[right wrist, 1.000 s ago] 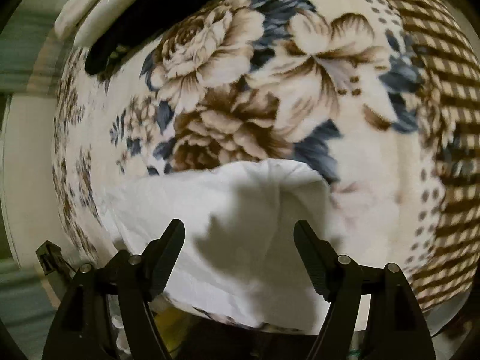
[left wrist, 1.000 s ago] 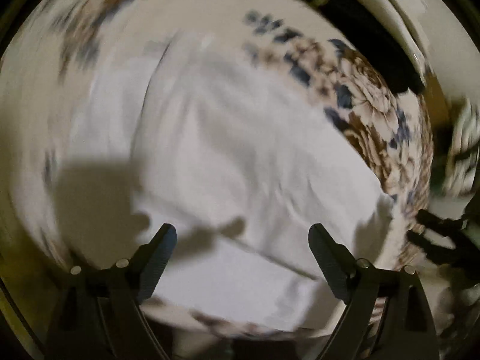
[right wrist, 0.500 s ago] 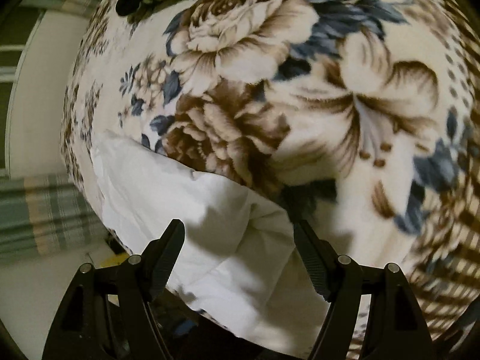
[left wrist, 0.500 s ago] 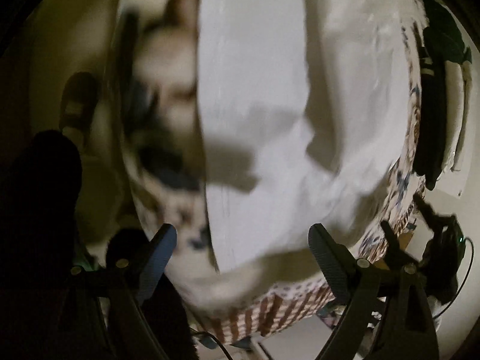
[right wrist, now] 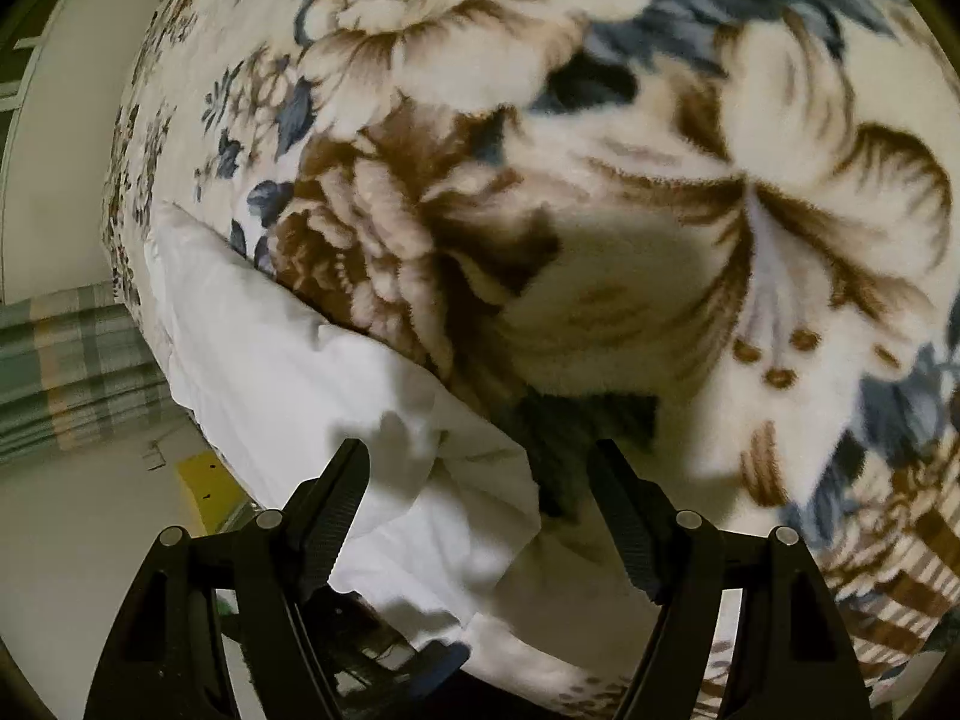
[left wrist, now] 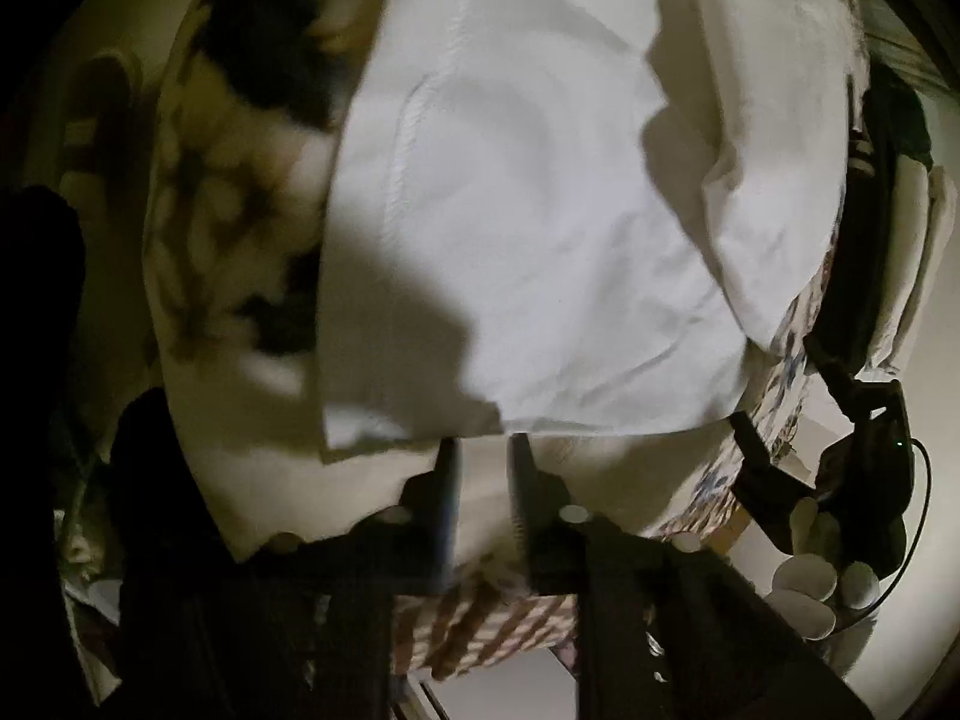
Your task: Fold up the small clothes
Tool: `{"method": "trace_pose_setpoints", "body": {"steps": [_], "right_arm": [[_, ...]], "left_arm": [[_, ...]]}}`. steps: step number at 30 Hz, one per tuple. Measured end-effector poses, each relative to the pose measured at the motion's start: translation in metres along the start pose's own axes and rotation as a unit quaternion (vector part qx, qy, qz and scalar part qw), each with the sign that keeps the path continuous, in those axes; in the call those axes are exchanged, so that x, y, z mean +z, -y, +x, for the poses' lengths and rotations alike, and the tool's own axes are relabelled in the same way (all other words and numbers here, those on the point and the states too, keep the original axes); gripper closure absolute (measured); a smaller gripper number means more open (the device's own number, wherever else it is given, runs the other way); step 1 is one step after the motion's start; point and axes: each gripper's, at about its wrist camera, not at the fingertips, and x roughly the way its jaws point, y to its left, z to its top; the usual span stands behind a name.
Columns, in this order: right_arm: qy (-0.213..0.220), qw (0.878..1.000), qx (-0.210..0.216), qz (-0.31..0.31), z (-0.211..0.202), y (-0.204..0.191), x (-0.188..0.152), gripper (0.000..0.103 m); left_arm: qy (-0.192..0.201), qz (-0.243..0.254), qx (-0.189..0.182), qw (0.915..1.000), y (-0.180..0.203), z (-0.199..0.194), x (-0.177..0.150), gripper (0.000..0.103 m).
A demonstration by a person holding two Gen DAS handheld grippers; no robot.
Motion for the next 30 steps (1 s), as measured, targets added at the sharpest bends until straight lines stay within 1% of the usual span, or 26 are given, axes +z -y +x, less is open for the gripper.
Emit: {"method": "trace_pose_setpoints", "body": {"steps": [2, 5, 8, 9, 11, 12, 15, 16, 18, 19, 20, 22, 23, 25, 27, 28, 30], "right_arm": [[-0.005, 1.000, 0.014, 0.010, 0.003, 0.005, 0.002, 0.026], [-0.010, 0.999, 0.033, 0.025, 0.004, 0.015, 0.003, 0.026], [-0.010, 0.998, 0.056, 0.034, 0.005, 0.023, 0.000, 0.026], [-0.011, 0.998, 0.059, 0.035, 0.006, 0.024, -0.001, 0.026], [-0.009, 0.997, 0.065, 0.031, 0.008, 0.024, -0.004, 0.029], [-0.010, 0.998, 0.065, 0.027, 0.009, 0.024, -0.005, 0.037], [-0.018, 0.998, 0.055, 0.011, 0.014, 0.018, -0.009, 0.037], [-0.019, 0.998, 0.055, 0.010, 0.015, 0.018, -0.010, 0.037], [-0.021, 0.998, 0.057, 0.014, 0.016, 0.020, -0.010, 0.037], [-0.023, 0.998, 0.058, 0.016, 0.016, 0.021, -0.010, 0.037], [-0.024, 0.998, 0.059, 0.016, 0.017, 0.022, -0.010, 0.037], [-0.025, 0.998, 0.061, 0.017, 0.017, 0.024, -0.008, 0.037], [-0.025, 0.998, 0.061, 0.017, 0.017, 0.023, -0.008, 0.037], [-0.025, 0.998, 0.054, 0.010, 0.016, 0.020, -0.008, 0.037], [-0.026, 0.999, 0.047, 0.001, 0.017, 0.017, -0.008, 0.037], [-0.025, 0.999, 0.045, -0.001, 0.018, 0.016, -0.008, 0.037], [-0.023, 0.999, 0.046, 0.000, 0.018, 0.015, -0.007, 0.037]], "left_arm": [[0.026, 0.011, -0.003, 0.9996, 0.008, -0.007, 0.001, 0.097], [0.045, 0.019, -0.009, 0.9988, 0.014, -0.014, -0.001, 0.099], [0.054, 0.023, -0.010, 0.9982, 0.017, -0.024, 0.003, 0.100], [0.056, 0.024, -0.010, 0.9981, 0.012, -0.032, 0.008, 0.100], [0.062, 0.021, -0.014, 0.9978, 0.010, -0.041, 0.009, 0.101], [0.061, 0.020, -0.017, 0.9978, 0.008, -0.045, 0.009, 0.101], [0.060, 0.009, -0.021, 0.9979, -0.013, -0.057, 0.008, 0.101], [0.053, 0.003, -0.026, 0.9982, -0.018, -0.052, 0.002, 0.101], [0.030, -0.045, -0.068, 0.9962, -0.045, -0.051, 0.009, 0.098], [0.022, -0.066, -0.082, 0.9942, -0.051, -0.043, 0.008, 0.092], [0.017, -0.085, -0.097, 0.9915, -0.055, -0.038, 0.008, 0.070], [0.017, -0.107, -0.124, 0.9864, -0.062, -0.032, 0.008, 0.036], [0.022, -0.119, -0.137, 0.9831, -0.065, -0.030, 0.007, 0.036], [0.021, -0.127, -0.142, 0.9815, -0.068, -0.025, 0.008, 0.036], [0.028, -0.124, -0.124, 0.9840, -0.062, -0.019, 0.009, 0.036], [0.033, -0.123, -0.119, 0.9846, -0.064, -0.022, 0.010, 0.037], [0.045, -0.113, -0.101, 0.9875, -0.055, -0.024, 0.008, 0.038]]}}
